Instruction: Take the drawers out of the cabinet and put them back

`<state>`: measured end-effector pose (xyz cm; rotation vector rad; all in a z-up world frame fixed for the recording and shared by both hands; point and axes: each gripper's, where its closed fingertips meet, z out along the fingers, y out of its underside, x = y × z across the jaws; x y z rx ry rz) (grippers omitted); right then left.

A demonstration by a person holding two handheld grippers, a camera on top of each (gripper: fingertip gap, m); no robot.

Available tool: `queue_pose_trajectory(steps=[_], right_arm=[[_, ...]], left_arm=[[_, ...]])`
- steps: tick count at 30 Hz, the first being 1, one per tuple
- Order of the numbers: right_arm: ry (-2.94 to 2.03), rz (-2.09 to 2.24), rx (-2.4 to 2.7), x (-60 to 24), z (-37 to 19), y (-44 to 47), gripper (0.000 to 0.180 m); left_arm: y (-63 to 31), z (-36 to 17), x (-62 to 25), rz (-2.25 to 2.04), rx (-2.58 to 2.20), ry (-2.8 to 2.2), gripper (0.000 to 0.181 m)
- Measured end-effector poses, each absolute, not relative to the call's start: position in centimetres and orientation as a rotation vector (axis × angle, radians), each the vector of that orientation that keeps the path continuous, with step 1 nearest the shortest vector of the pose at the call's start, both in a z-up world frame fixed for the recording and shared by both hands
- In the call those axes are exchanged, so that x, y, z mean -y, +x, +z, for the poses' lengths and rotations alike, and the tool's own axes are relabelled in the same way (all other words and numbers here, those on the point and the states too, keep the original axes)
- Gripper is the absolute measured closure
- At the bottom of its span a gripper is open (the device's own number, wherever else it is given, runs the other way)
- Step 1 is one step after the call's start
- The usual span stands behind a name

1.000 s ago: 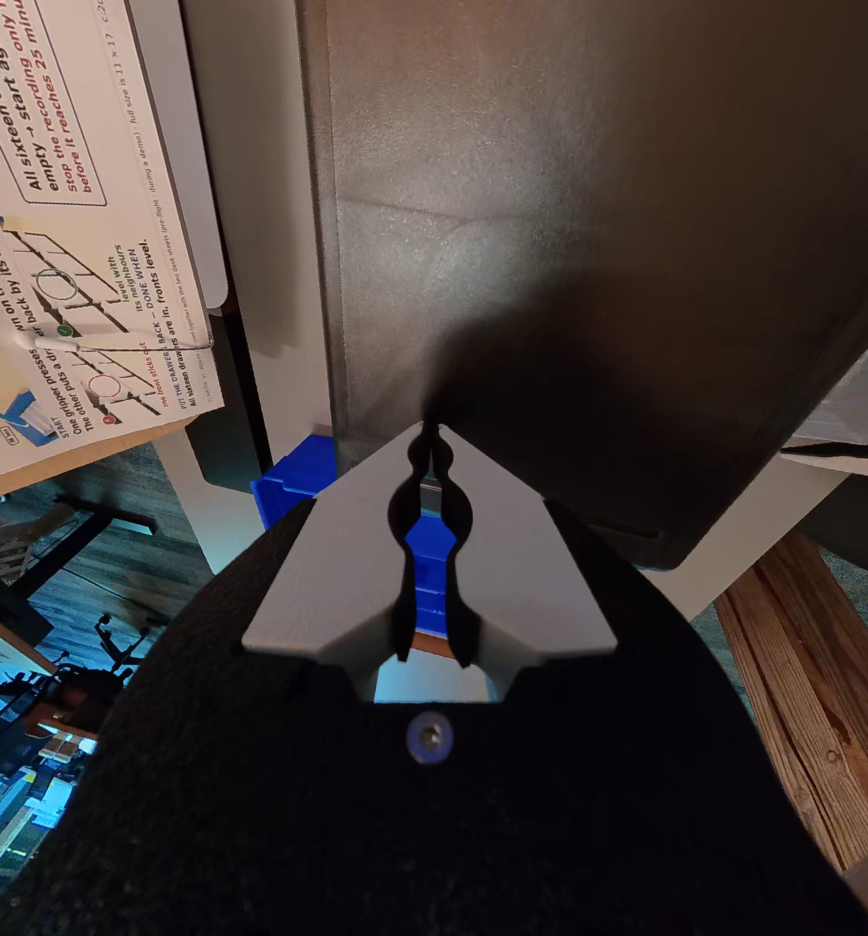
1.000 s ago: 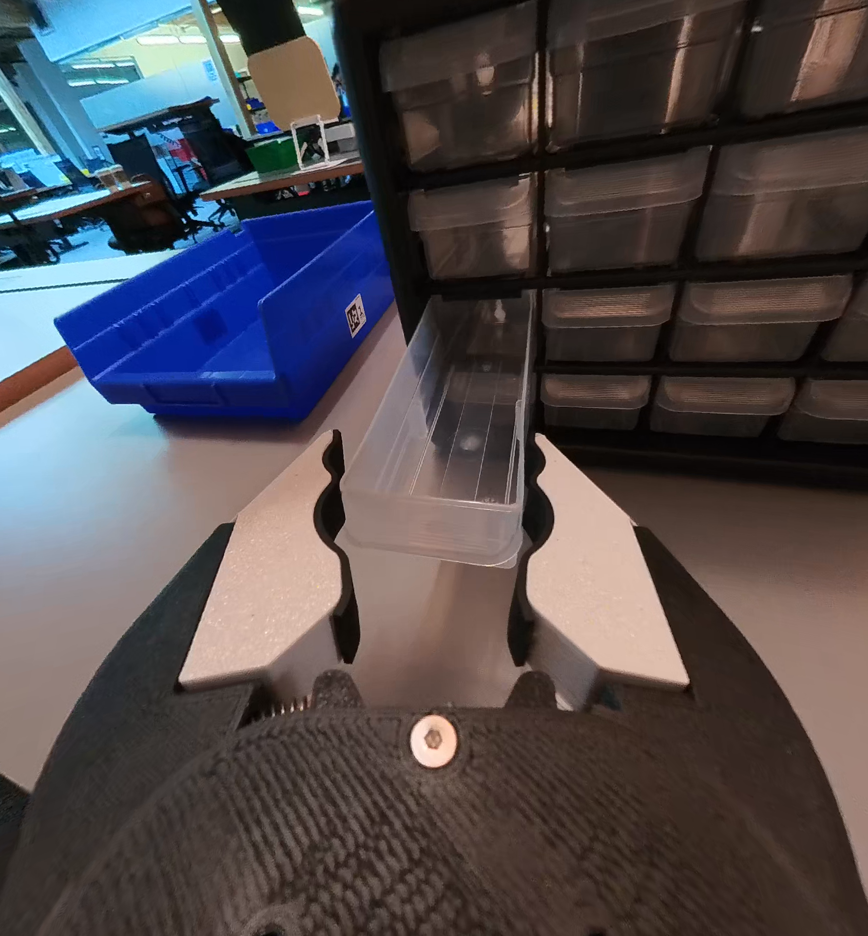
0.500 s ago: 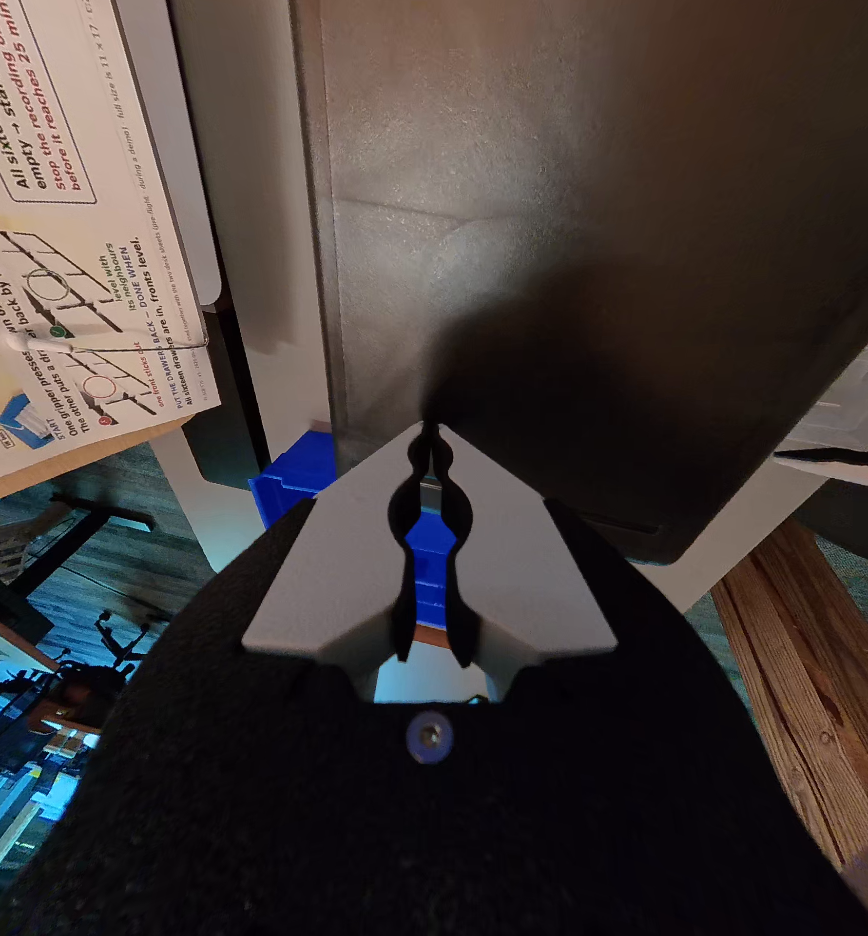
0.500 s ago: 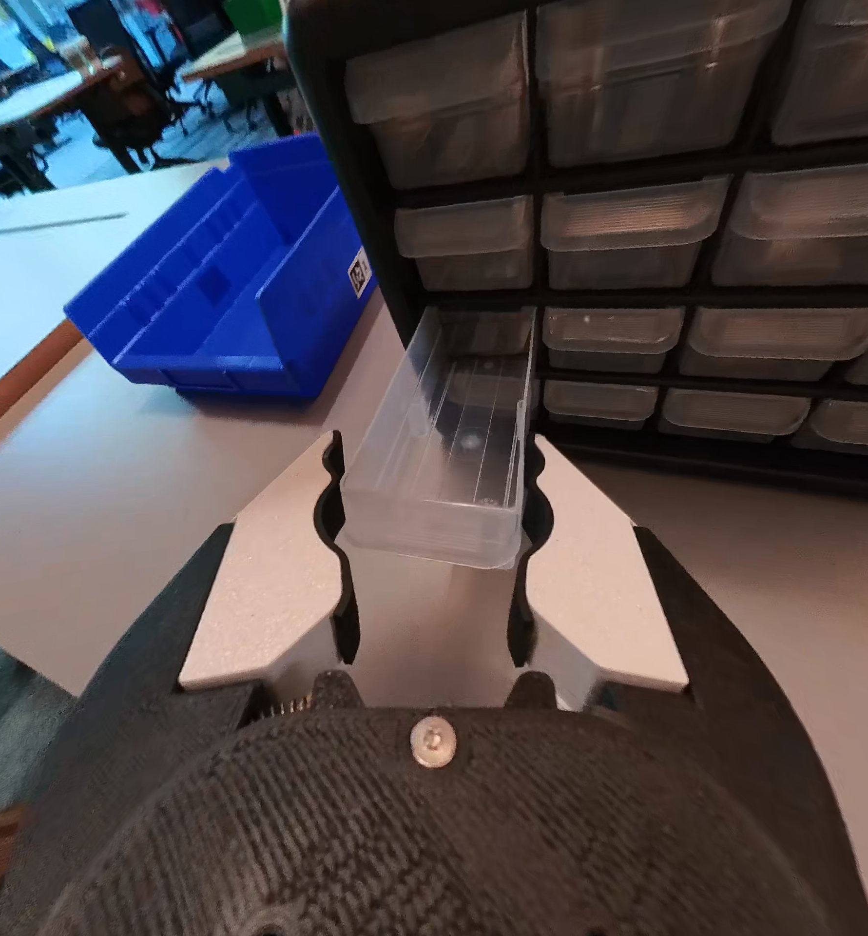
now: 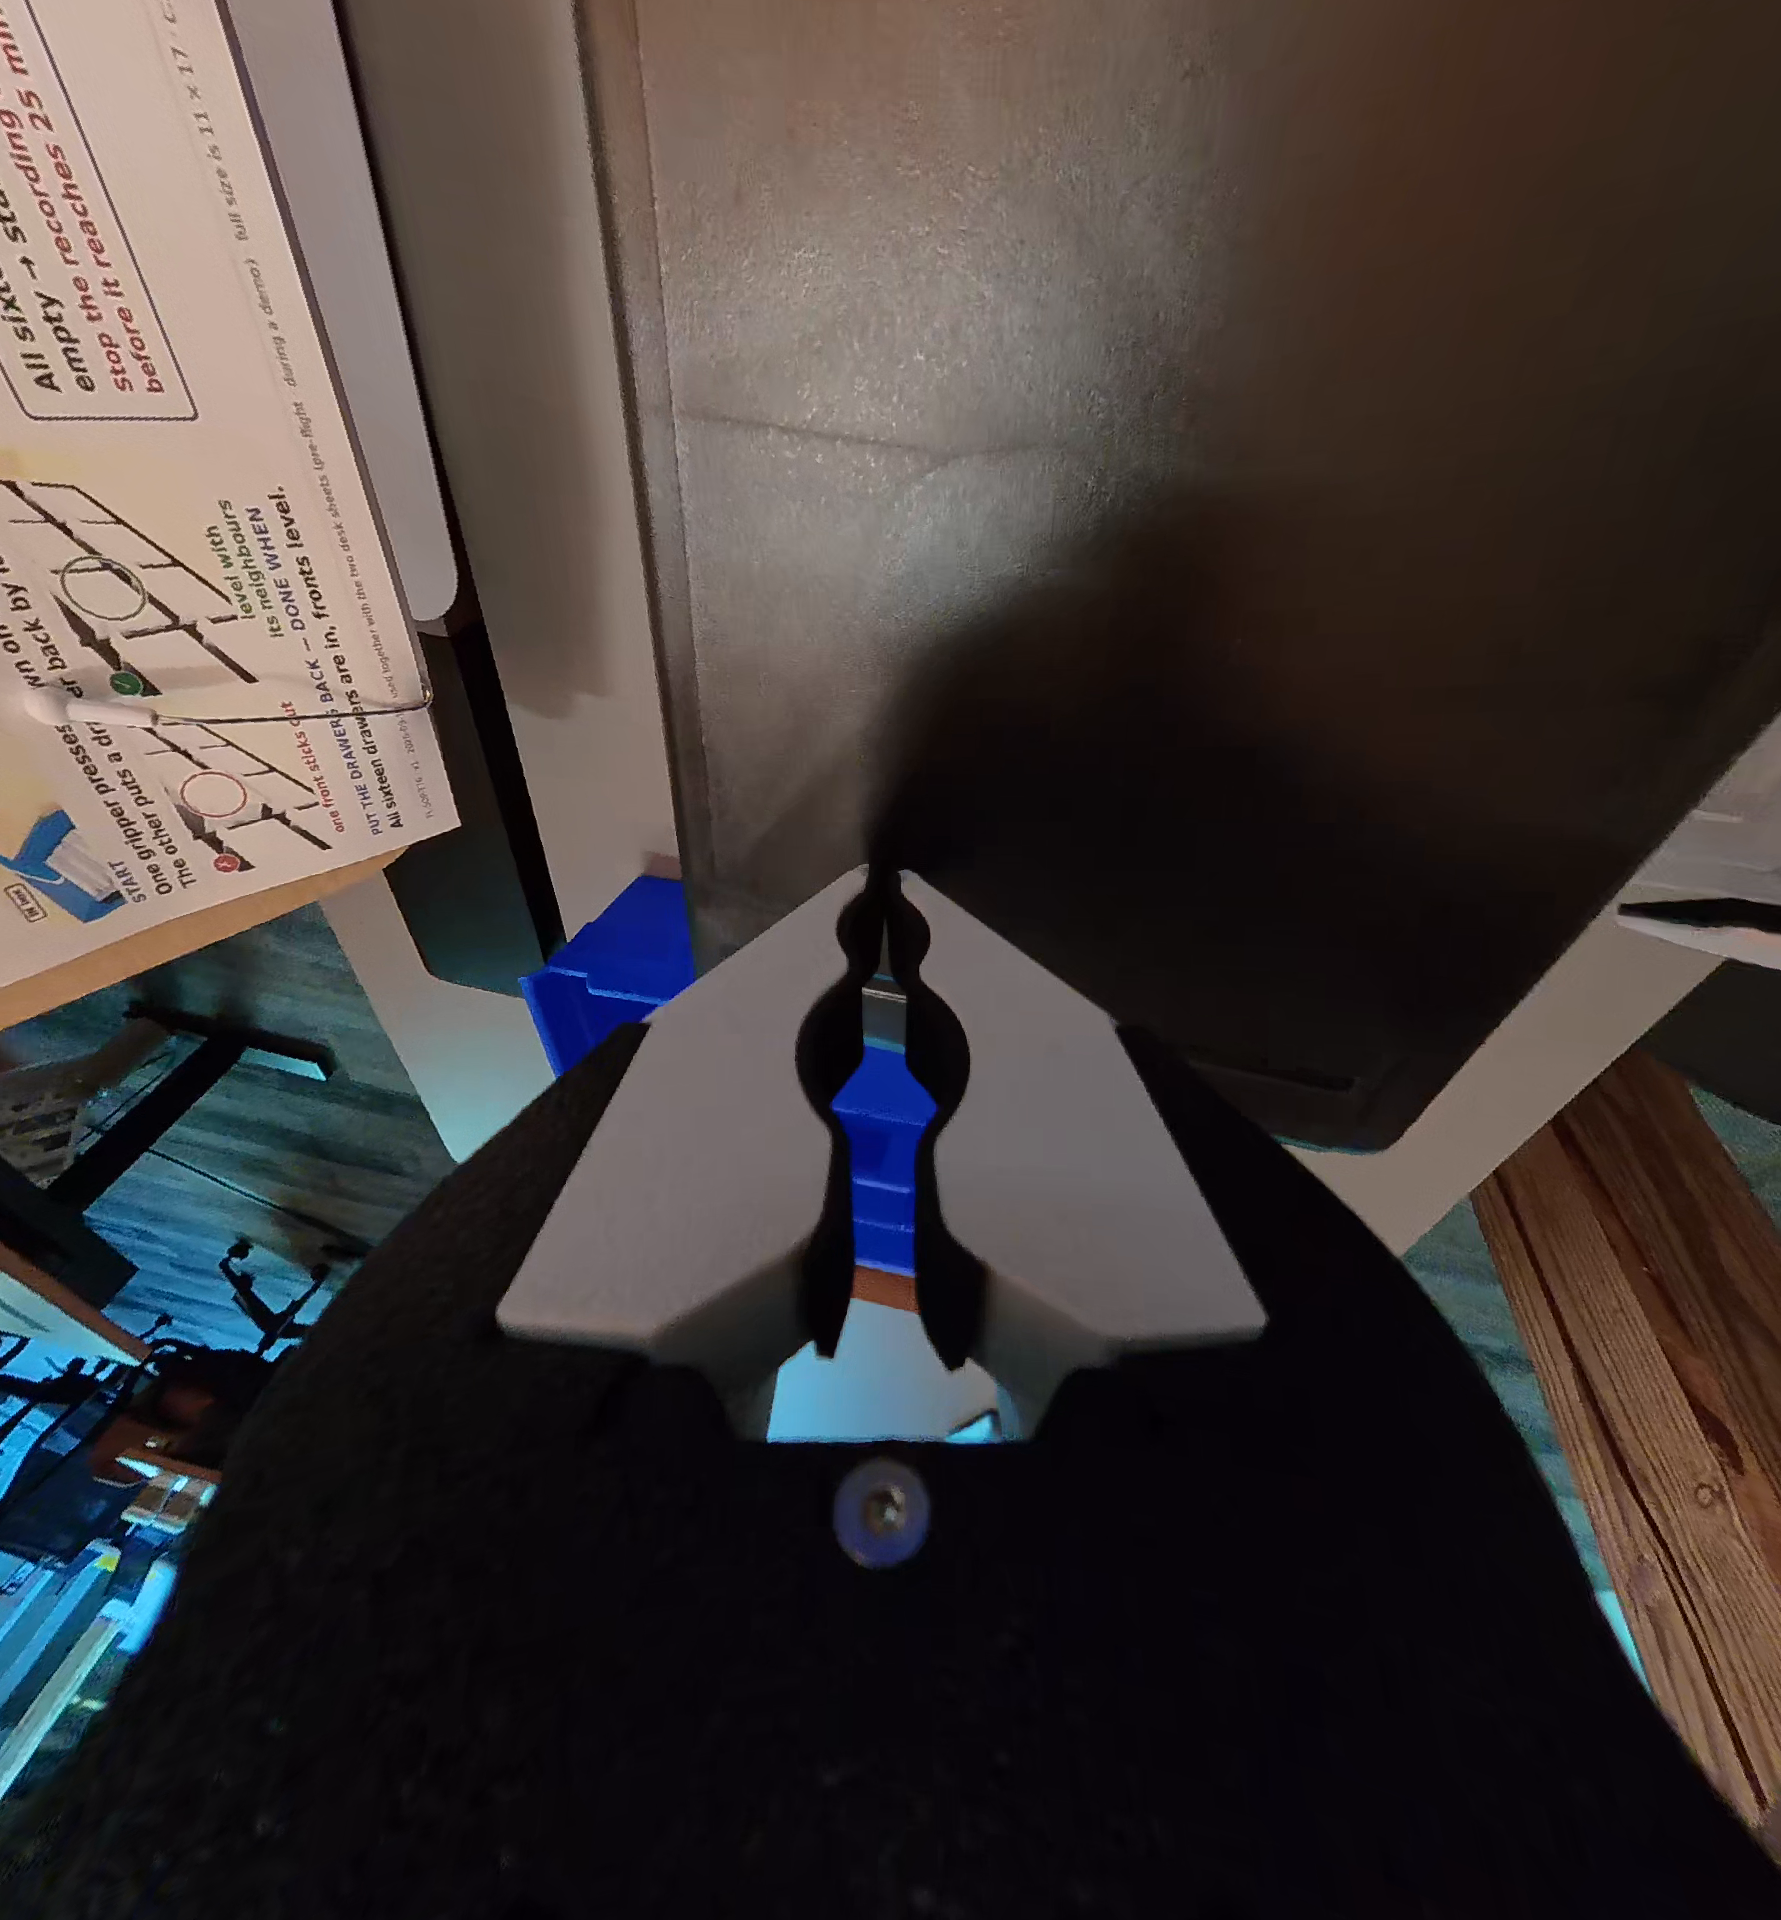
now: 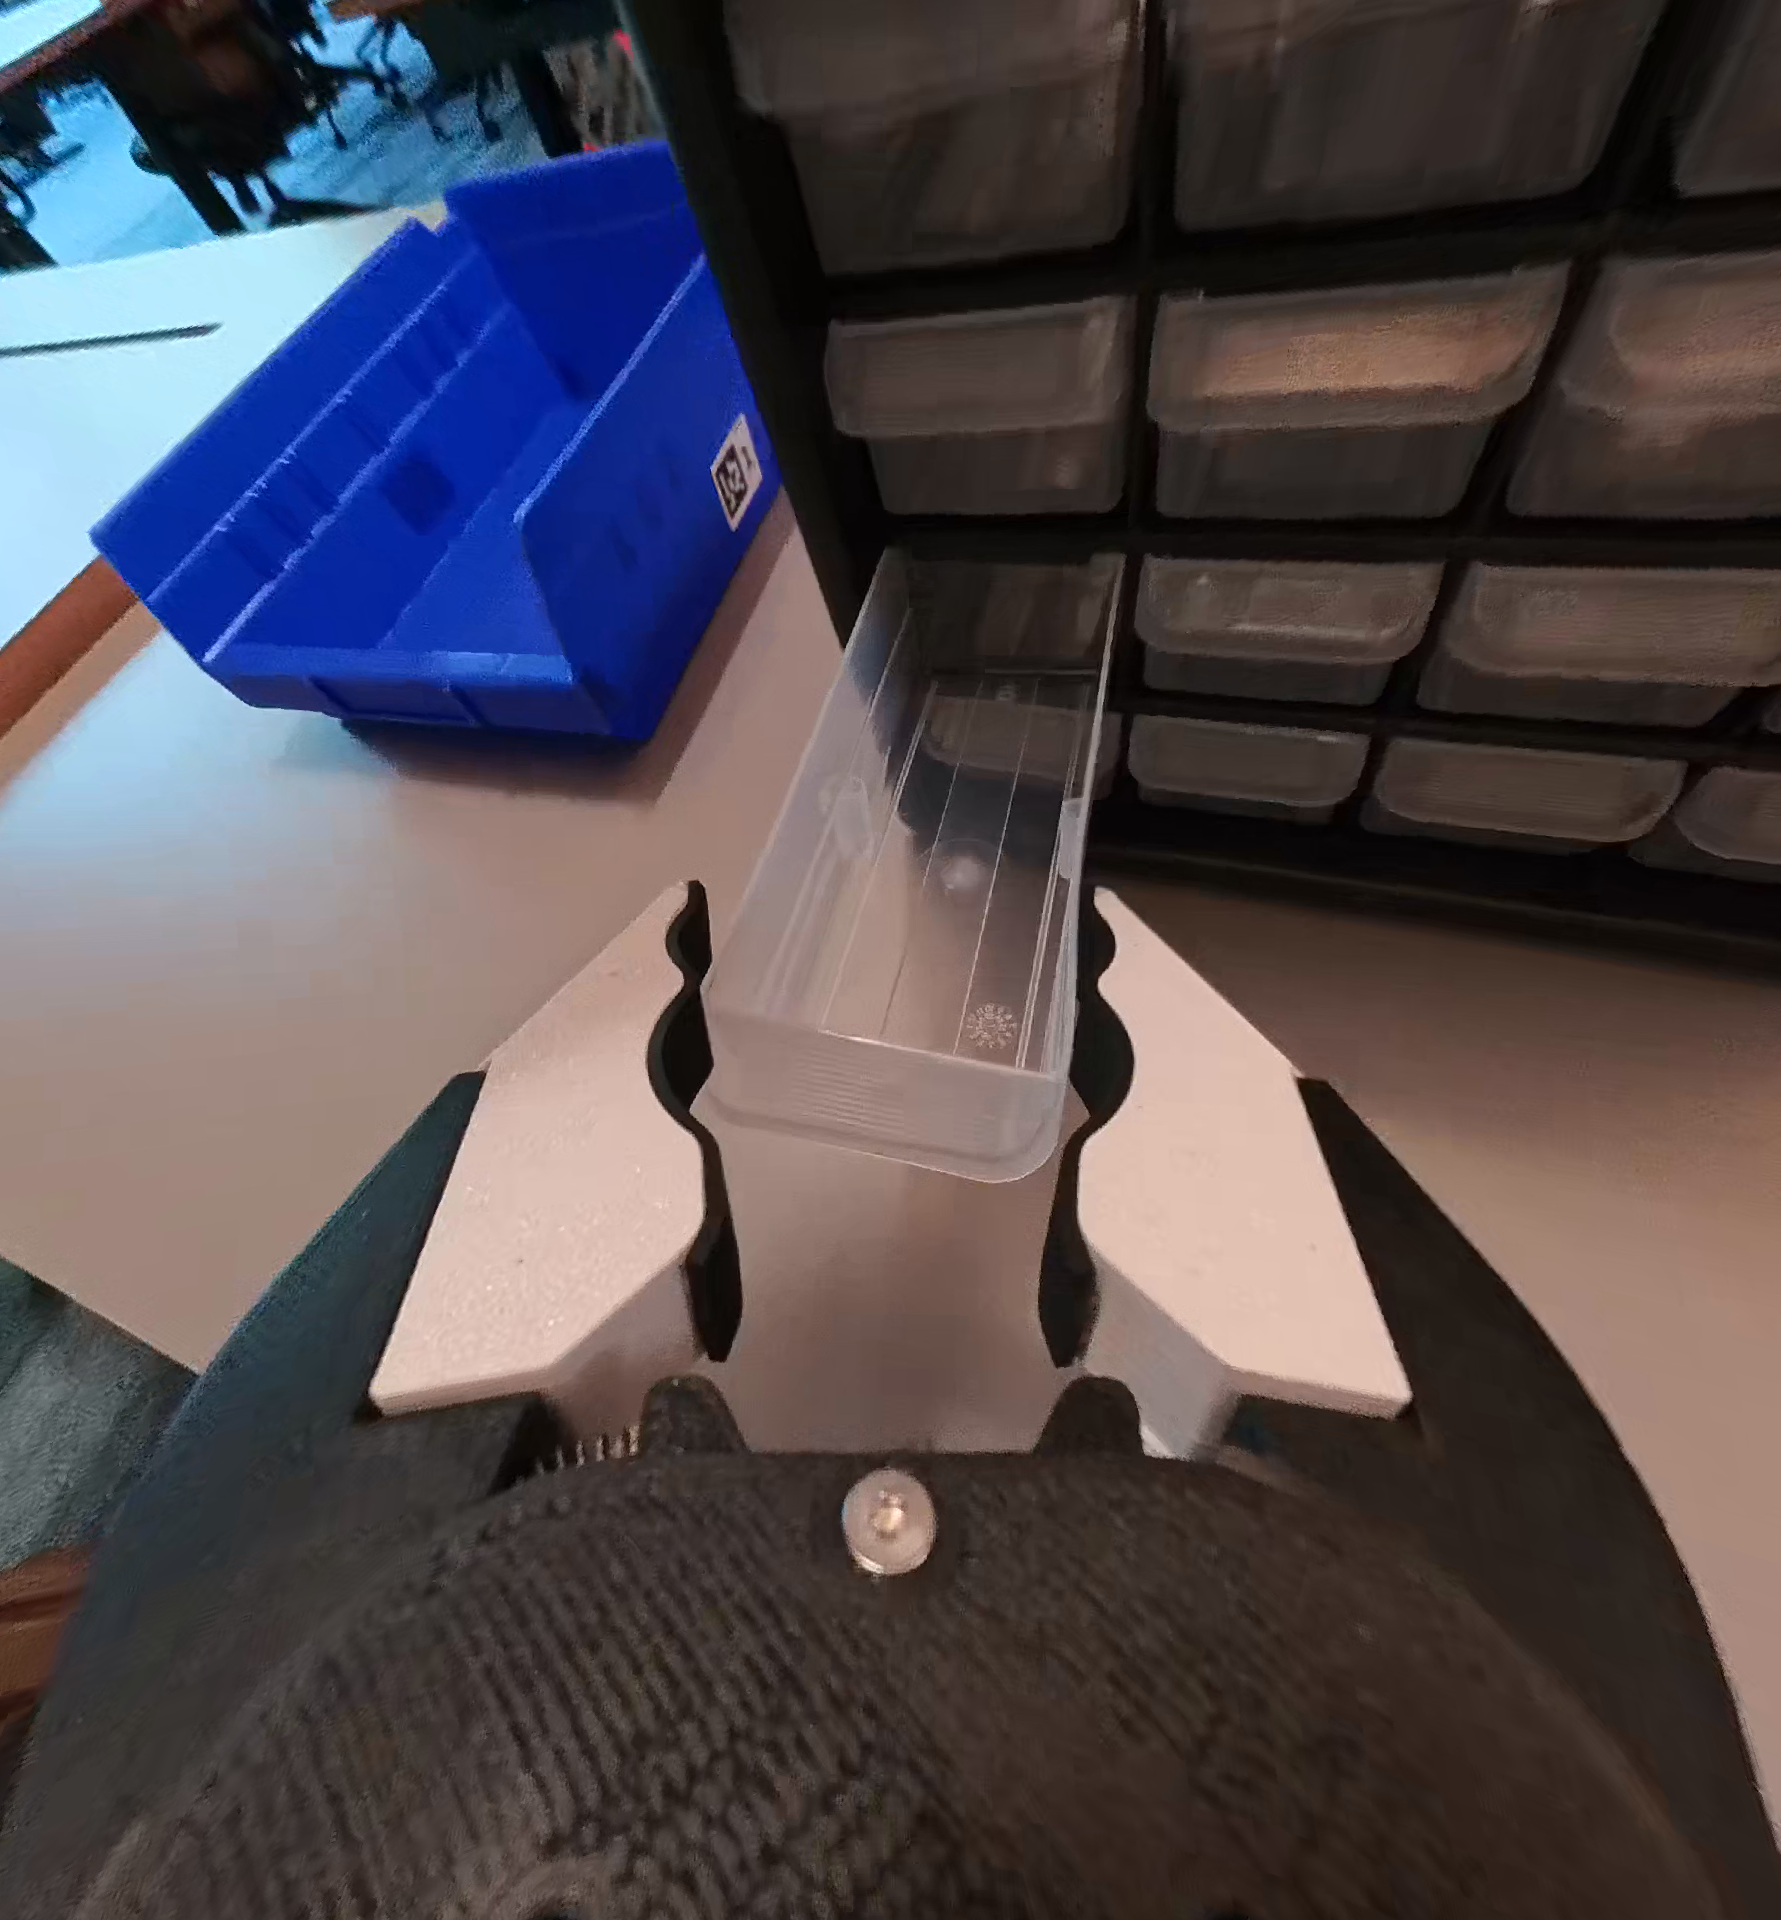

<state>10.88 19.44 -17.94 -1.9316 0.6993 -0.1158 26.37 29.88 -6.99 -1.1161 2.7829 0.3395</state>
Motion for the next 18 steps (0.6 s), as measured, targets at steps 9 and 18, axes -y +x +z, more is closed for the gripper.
queue_pose_trajectory(steps=[9,18], right_arm=[[-1.978,-0.097,-0.731,-19.3,-17.4,10.5,0.111],[-2.121,0.032,-0.691,-18.9,-14.8,12.2,0.110]], left_arm=[[26.4,-7.0,-29.9,0.249,-2.742,-1.123,0.181],[26.4,-7.0,-29.9,0.232,-2.744,-1.125,0.181]])
